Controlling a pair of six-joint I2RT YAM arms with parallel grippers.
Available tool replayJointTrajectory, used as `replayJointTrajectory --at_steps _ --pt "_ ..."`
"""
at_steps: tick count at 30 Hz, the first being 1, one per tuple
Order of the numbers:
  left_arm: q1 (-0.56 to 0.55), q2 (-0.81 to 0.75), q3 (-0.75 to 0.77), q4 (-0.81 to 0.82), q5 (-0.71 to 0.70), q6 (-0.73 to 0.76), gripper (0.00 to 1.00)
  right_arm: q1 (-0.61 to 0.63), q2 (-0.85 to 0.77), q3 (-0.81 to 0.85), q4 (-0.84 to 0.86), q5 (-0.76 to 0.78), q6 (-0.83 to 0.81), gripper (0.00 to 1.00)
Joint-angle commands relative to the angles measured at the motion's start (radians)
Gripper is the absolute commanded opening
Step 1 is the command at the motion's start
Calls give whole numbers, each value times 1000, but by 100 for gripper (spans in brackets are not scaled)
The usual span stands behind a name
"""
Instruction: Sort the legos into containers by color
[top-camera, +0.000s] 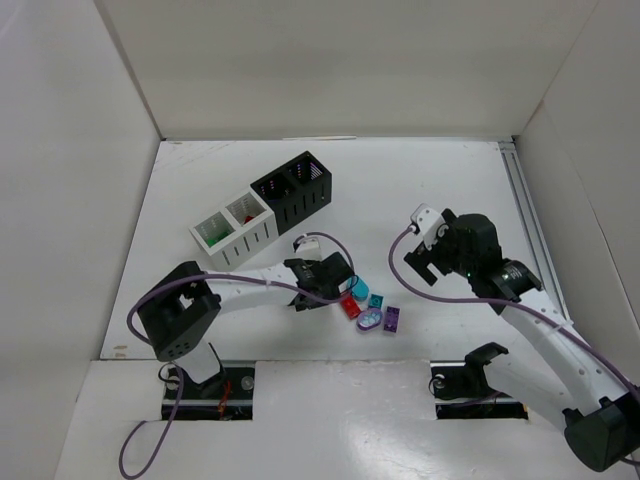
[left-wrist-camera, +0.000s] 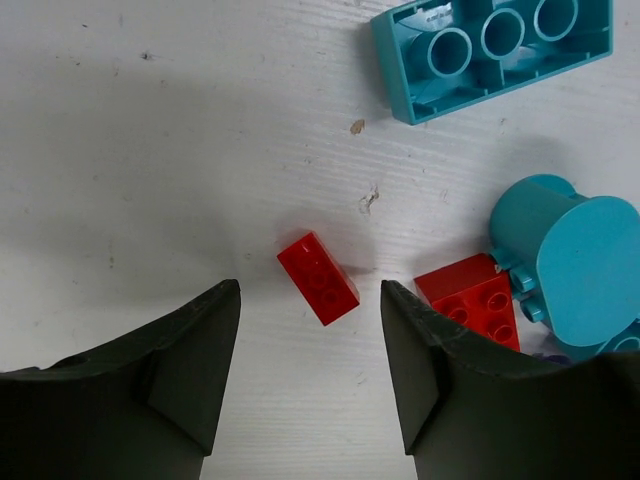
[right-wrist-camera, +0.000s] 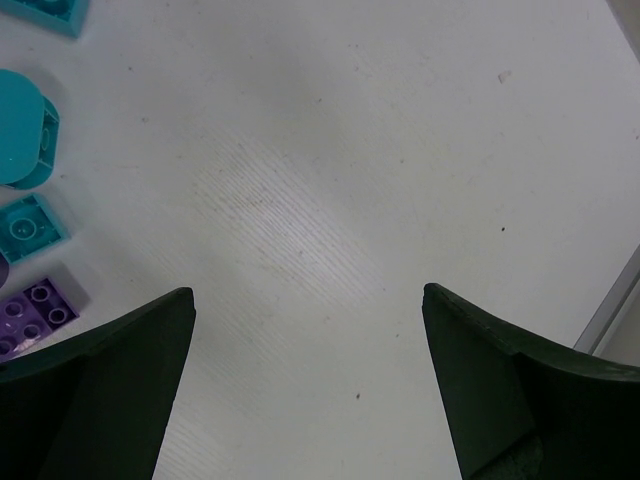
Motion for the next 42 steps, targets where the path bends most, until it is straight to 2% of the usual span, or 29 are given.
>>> replayJointTrajectory --at_steps 1,7,14,21,25,28,31,36,39,42 --pt "8 0 -13 26 10 -15 55 -6 -25 3 5 6 -3 100" --pt "8 21 -22 26 44 -25 46 -16 -25 3 -14 -3 -13 100" --pt "8 -19 -51 15 32 -52 20 -25 -34 3 -4 -12 -22 100" --pt "8 -51 -6 -37 -37 -41 10 -25 -25 3 6 -23 -22 100" --pt "17 -113 80 -168 -160 -32 8 -25 -37 3 16 -49 -32 100" --pt "77 -192 120 -193 -243 15 8 -25 -47 3 54 -93 -52 100" --pt "218 -255 130 -120 -243 151 8 -25 -47 -7 98 -175 -75 100" --pt "423 -341 130 123 -163 395 8 -16 -19 -16 138 -216 -85 100" --pt "528 -313 146 211 -104 486 10 26 15 2 138 -216 -95 100" --pt "594 -251 199 201 -94 515 10 72 41 20 138 -180 -95 100"
